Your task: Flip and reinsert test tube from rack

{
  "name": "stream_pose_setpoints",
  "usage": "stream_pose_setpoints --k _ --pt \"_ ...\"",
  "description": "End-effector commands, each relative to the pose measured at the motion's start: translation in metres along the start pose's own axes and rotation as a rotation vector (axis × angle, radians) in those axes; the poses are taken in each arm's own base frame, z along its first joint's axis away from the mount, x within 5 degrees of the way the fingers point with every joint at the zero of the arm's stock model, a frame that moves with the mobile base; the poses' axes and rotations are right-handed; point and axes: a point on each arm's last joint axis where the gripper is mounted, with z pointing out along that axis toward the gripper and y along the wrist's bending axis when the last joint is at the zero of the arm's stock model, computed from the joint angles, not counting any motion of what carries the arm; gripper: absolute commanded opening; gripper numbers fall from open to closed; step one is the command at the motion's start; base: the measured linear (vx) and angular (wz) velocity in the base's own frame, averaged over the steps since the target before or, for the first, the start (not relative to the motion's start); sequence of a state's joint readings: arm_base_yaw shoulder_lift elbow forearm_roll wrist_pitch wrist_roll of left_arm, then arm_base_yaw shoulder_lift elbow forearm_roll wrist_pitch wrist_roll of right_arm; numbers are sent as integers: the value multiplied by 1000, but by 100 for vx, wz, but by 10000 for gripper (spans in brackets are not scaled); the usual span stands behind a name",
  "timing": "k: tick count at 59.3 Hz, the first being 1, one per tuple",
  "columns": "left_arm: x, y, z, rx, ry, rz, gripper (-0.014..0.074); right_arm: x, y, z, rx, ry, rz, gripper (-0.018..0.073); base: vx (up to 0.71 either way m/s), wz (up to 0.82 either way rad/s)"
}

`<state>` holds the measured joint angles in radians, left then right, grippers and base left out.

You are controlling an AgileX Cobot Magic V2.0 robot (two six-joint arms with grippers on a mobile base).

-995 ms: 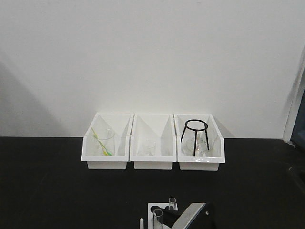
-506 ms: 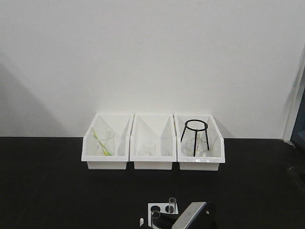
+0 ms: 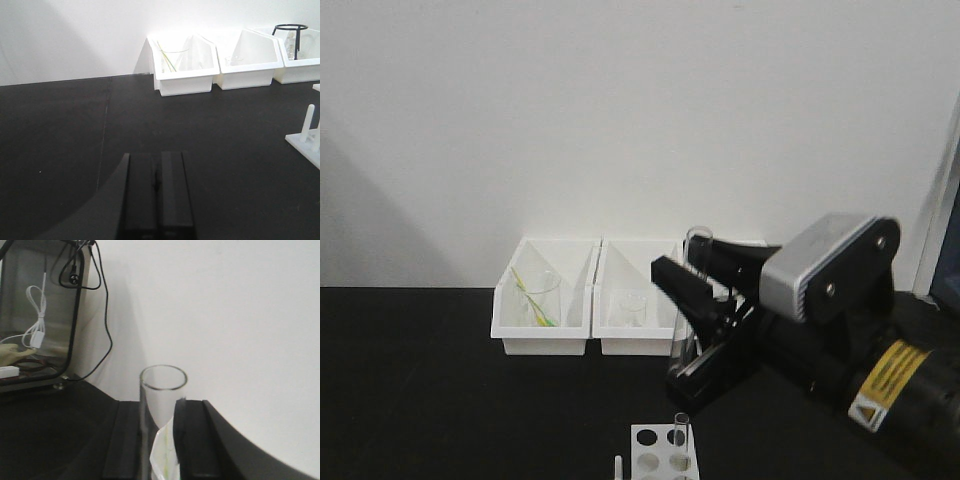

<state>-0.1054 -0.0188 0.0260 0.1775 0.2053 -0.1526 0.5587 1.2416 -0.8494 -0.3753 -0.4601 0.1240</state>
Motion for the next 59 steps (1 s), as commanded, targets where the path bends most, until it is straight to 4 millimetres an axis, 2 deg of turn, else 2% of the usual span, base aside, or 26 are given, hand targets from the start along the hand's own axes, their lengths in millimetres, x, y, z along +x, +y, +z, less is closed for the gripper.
stream_pose_setpoints --k 1,5,10,13,16,19,22,25,29,32,34,35,39,42,51,59 --pt "-9 -1 -1 13 -88 -14 -6 -40 -9 -6 22 -33 -244 -11 0 0" --pt "-9 -1 -1 13 -88 -14 -6 -43 -10 -8 -1 37 -603 -11 0 0" --pt "-9 -1 -1 13 -88 -14 -6 -35 -10 -10 -70 132 -1168 -11 0 0" --pt "-9 -1 -1 13 -88 -14 -6 -30 -12 -11 -104 184 -1426 -11 0 0" --pt "-9 -1 -1 13 -88 -14 -6 -28 -14 -11 -123 220 -1557 -11 0 0" --pt "-9 -1 -1 13 -88 -14 -6 -27 -15 -11 -124 234 -1573 -11 0 0" --pt "-9 -1 -1 13 -88 -14 -6 -27 -15 -11 -119 237 -1542 -11 0 0" --pt "-9 -1 -1 13 -88 -14 -6 -27 -15 -11 -100 238 -1418 -11 0 0" --pt "-9 -1 -1 13 -88 -14 -6 -30 -15 -11 -52 215 -1103 -11 0 0" --pt "-9 -1 -1 13 -88 -14 -6 -34 -14 -10 -13 175 -791 -11 0 0" --pt "-9 -1 -1 13 -88 -14 -6 -37 -14 -10 20 140 -499 -11 0 0" --pt "-9 -1 -1 13 -88 -14 -6 -38 -14 -9 31 128 -407 -11 0 0" --pt "-9 -1 -1 13 -88 -14 -6 -39 -15 -9 66 89 -67 -11 0 0" --pt "-9 -1 -1 13 -88 -14 -6 -41 -15 -8 78 60 94 -11 0 0" --pt "-9 -1 -1 13 -88 -14 -6 -41 -15 -7 77 36 189 -11 0 0" --pt "-9 -1 -1 13 -88 -14 -6 -26 -7 -11 37 -9 188 -11 0 0"
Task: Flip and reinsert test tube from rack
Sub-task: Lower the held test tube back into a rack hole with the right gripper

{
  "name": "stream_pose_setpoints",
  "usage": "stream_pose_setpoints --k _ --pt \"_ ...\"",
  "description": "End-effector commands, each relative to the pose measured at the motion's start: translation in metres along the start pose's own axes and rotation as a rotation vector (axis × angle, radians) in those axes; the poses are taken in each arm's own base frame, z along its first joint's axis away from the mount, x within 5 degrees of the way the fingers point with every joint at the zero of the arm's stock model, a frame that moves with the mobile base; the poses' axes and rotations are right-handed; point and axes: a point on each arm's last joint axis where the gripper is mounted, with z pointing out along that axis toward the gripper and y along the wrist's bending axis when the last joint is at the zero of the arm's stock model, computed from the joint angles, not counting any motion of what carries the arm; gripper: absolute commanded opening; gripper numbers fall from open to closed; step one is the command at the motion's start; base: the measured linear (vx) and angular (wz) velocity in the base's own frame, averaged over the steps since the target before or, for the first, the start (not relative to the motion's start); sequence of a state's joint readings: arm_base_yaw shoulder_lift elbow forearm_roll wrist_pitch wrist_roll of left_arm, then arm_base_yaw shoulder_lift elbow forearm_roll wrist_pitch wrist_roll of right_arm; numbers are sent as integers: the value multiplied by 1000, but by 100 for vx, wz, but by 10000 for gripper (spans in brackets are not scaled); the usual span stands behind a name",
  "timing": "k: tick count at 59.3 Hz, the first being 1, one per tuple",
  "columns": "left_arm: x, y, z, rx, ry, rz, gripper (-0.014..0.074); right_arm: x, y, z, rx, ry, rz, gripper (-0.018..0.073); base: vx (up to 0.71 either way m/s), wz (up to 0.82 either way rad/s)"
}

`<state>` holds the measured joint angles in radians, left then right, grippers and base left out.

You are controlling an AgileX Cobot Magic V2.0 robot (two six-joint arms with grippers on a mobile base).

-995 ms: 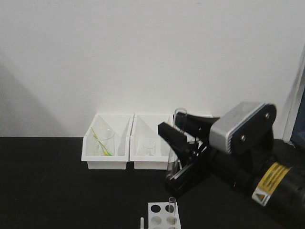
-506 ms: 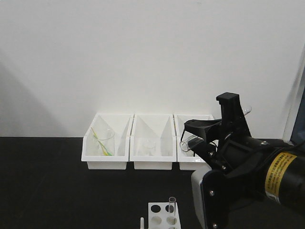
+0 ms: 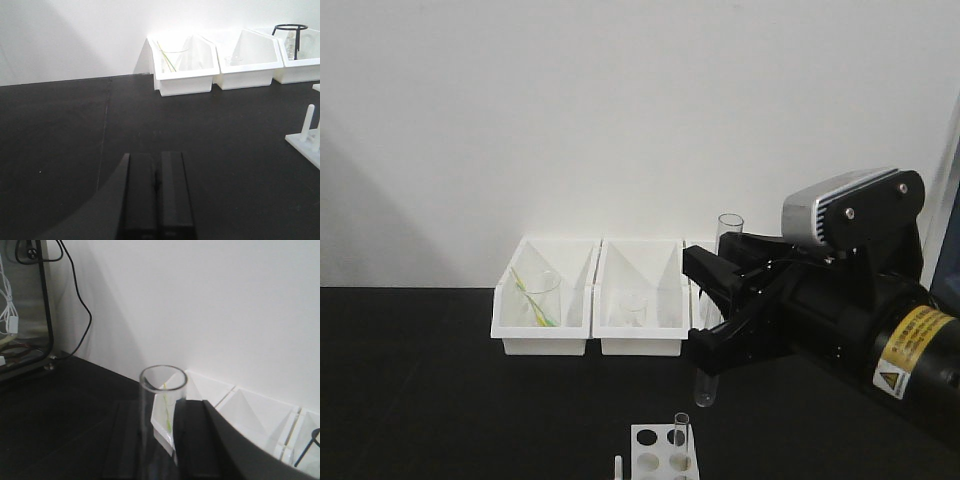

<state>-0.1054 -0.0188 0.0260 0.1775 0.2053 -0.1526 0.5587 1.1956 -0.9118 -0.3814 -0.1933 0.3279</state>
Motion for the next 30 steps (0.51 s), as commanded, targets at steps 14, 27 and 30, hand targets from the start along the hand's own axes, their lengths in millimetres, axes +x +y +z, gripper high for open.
stream_pose_setpoints --k 14,27,30 --pt "-9 -1 -1 13 -88 -14 -6 61 22 -13 -186 -159 -79 -11 0 0" --pt "-9 -1 -1 13 -88 -14 -6 81 30 -5 -268 -216 -79 -11 0 0" --pt "-9 -1 -1 13 -88 -14 -6 83 30 -4 -275 -228 -67 -11 0 0"
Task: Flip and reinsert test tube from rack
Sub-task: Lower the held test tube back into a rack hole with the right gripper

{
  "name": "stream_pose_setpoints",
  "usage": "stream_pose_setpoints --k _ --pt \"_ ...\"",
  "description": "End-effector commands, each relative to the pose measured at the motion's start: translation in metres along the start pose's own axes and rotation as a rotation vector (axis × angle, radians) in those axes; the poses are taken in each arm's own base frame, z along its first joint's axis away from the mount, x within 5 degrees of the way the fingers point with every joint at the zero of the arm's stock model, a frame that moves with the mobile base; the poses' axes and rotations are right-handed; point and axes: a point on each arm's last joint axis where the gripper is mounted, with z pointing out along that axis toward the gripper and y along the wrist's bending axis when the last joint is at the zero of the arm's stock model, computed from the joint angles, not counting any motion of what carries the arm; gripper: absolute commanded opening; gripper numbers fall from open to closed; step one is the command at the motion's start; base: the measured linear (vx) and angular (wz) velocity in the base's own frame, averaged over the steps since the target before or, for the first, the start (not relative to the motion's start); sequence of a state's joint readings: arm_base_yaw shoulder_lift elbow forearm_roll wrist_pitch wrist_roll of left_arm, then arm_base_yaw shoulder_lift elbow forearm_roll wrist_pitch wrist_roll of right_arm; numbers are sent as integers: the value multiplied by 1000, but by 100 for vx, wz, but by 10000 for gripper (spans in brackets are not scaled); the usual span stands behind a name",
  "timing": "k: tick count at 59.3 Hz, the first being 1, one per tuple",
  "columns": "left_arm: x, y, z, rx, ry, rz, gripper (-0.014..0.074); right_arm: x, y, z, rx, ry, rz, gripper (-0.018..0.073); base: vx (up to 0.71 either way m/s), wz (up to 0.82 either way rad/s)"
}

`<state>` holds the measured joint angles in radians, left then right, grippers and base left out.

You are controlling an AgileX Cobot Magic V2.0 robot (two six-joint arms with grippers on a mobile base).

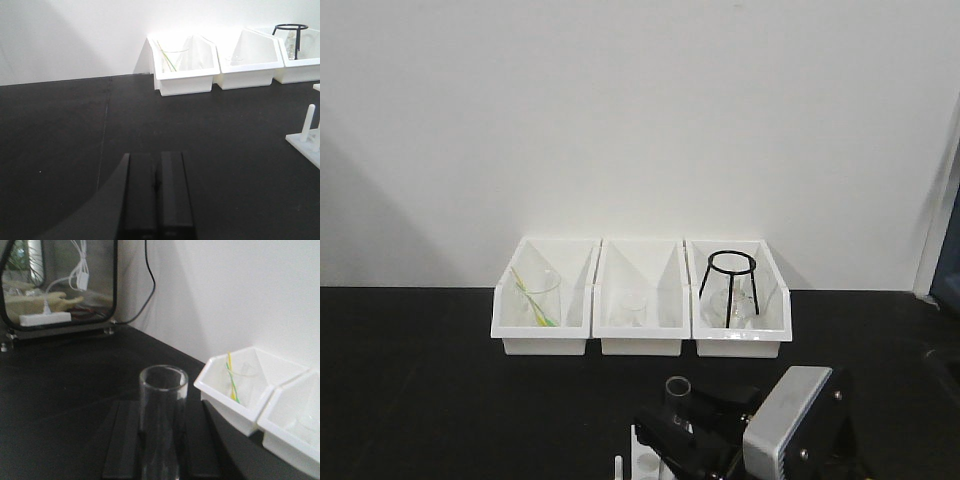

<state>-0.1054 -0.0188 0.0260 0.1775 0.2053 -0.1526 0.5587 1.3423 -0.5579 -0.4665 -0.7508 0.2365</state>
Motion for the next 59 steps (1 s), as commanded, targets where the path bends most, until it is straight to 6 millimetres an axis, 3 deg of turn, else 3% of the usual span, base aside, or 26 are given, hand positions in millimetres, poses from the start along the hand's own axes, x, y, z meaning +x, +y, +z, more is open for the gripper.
stream_pose_setpoints --k 1,23,59 --pt "-9 -1 -1 13 -88 -14 -6 -24 1 2 -30 -197 -13 -11 0 0" --pt "-9 -1 -1 13 -88 -14 -6 8 0 18 -38 -101 -20 -11 0 0" --pt "-9 -1 -1 13 -88 -14 -6 14 -5 20 17 -54 -88 -11 0 0"
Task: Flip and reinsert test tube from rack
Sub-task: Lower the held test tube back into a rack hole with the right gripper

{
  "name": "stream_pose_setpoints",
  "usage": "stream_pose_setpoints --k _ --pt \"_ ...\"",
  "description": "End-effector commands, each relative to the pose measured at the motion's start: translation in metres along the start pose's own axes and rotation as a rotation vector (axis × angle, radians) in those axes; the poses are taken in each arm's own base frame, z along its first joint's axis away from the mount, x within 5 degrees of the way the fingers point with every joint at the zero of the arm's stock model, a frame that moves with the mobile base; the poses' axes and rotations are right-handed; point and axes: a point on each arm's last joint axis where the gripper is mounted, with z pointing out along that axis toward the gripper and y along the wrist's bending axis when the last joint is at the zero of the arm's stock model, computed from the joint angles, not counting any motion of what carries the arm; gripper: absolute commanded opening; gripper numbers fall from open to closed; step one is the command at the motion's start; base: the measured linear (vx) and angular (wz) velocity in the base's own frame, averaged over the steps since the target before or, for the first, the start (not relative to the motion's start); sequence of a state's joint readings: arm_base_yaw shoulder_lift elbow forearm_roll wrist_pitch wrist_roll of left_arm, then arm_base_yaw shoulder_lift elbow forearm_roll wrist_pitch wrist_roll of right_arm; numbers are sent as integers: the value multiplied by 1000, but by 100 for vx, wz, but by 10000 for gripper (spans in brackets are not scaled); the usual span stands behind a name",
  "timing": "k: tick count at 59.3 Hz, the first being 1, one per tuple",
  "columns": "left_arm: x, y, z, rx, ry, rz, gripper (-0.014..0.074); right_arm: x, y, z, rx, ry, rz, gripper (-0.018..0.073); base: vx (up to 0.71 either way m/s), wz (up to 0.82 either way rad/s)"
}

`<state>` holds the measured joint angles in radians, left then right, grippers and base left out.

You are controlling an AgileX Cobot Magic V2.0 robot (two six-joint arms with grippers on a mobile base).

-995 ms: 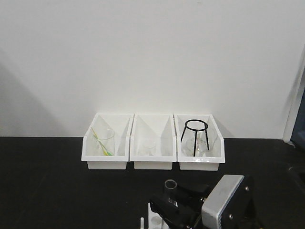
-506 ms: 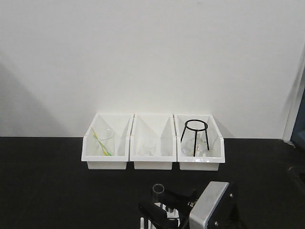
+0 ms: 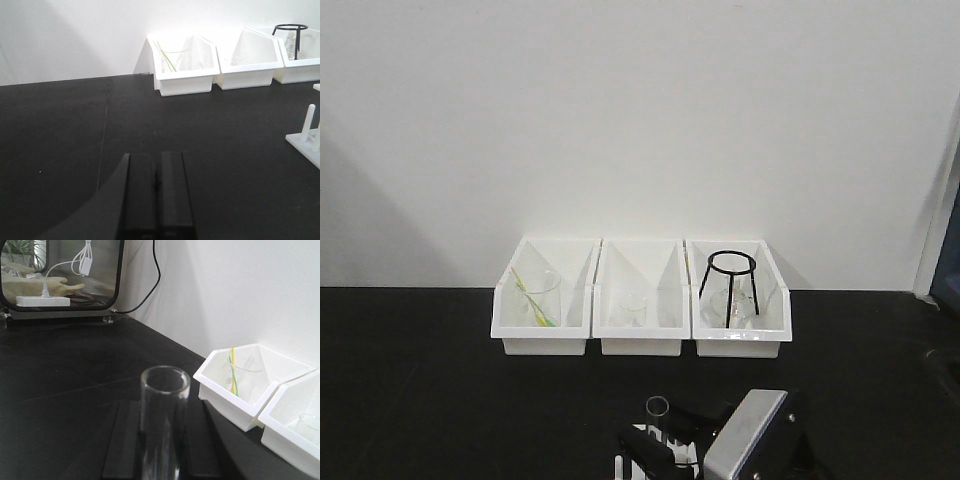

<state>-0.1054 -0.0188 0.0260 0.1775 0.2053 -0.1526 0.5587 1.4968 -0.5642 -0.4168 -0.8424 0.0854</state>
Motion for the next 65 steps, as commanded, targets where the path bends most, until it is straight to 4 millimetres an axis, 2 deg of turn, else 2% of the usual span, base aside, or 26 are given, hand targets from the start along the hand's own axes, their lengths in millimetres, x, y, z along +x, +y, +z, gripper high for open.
stream_pose_setpoints --k 1,23,40,51,65 --pt "-9 -1 -1 13 -88 -14 -6 -17 -4 0 22 -92 -16 -11 0 0" --pt "-9 -1 -1 13 -88 -14 -6 31 4 21 -45 -21 30 -11 0 0" --pt "-9 -1 -1 13 -88 -14 -6 41 4 25 -34 -5 55 13 0 0" --pt "-9 -1 -1 13 -88 -14 -6 43 1 24 1 5 77 125 0 0" --pt "-9 -1 -1 13 -88 -14 -6 38 0 23 11 -10 86 369 0 0"
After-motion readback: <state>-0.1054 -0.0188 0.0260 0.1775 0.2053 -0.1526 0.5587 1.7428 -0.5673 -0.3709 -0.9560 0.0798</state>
